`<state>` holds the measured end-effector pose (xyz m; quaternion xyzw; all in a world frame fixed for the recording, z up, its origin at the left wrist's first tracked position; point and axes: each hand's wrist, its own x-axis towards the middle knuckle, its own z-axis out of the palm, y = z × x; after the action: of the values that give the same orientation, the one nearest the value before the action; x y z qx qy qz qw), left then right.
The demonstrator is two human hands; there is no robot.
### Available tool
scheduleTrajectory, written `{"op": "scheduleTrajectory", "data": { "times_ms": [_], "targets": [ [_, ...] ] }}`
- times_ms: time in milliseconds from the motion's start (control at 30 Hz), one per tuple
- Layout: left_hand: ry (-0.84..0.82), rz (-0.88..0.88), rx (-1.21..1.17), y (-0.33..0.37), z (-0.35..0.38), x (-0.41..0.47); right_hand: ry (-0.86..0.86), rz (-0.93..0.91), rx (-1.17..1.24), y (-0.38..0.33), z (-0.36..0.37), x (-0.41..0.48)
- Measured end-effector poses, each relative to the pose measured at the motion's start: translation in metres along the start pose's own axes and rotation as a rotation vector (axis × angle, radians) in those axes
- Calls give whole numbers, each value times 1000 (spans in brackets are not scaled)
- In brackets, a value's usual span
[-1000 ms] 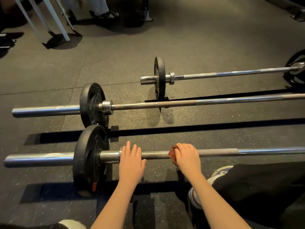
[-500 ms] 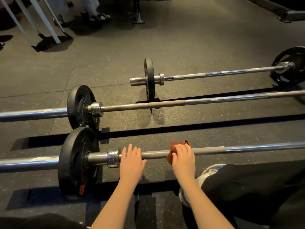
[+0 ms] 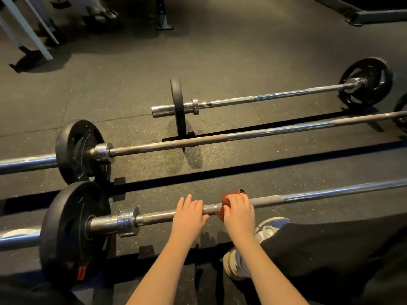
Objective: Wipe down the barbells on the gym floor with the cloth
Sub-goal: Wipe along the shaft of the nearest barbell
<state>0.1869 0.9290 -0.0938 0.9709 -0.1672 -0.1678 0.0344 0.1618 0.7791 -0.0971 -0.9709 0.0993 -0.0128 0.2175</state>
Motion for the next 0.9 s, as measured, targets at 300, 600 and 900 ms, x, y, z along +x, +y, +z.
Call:
{"op": "scheduleTrajectory", "data": {
  "times_ms": [300,600,900],
  "targets": [
    [-83,40,9,26,2,25,29,182,-62,35,-13,10],
    [-76,90,42,28,4,30,30,330,-120,81,-52,25],
    [-64,107,32,27,3,32,-84,72,-205,99,-56,26]
  ]
}}
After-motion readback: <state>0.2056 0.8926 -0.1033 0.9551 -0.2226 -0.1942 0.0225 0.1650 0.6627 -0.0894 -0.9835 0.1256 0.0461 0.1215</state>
